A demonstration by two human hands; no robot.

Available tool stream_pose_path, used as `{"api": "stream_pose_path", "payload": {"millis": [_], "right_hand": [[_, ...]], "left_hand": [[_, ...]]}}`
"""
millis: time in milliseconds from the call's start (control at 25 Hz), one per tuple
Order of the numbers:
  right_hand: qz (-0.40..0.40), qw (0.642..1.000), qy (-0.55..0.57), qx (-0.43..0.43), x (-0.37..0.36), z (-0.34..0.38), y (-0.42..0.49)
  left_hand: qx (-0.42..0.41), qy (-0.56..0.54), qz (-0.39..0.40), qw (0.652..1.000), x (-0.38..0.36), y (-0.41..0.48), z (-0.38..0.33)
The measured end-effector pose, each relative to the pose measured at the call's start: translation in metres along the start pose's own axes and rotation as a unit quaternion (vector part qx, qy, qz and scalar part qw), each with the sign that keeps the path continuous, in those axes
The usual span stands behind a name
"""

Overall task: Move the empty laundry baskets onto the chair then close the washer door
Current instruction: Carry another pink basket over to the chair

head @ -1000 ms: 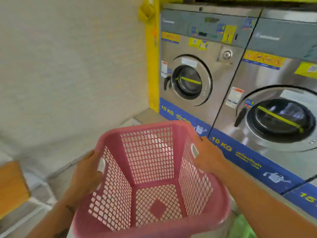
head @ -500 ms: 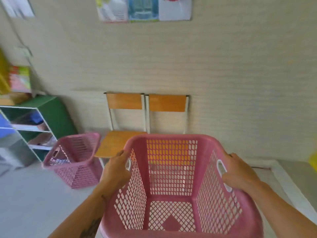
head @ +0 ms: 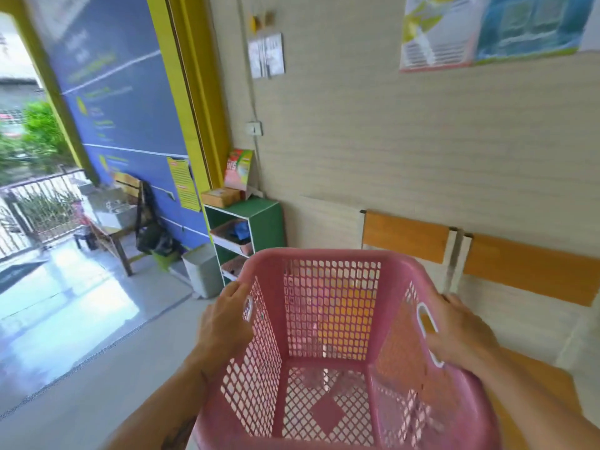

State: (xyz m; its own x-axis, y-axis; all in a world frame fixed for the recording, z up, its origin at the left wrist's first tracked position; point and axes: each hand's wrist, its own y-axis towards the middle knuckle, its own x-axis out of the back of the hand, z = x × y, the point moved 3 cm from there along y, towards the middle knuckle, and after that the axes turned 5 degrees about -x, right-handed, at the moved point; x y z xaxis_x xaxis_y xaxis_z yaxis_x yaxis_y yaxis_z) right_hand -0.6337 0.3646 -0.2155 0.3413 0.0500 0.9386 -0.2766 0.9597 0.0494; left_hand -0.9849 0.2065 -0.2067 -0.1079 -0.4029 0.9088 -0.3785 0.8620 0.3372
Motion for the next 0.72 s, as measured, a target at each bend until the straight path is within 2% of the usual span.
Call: {"api": "stream_pose_path", "payload": {"millis": [240,400,720], "right_hand": [[0.007,0.998,0.025,0.058,-0.028,0.073,0.172],[-0.008,0.997,0.028,0.068,-0.046,0.115,0.255],[-0.020,0.999,0.024,-0.009,-0.134,0.182,0.393]], "left_hand": [[0.033,0.050,-0.051,0.997,-0.002,0.136,0.049],[0.041,0.060,-0.050,0.996,-0.015,0.214,0.085],[-0.040,0.023,-0.017,0.999,-0.106,0.411,0.202]]}}
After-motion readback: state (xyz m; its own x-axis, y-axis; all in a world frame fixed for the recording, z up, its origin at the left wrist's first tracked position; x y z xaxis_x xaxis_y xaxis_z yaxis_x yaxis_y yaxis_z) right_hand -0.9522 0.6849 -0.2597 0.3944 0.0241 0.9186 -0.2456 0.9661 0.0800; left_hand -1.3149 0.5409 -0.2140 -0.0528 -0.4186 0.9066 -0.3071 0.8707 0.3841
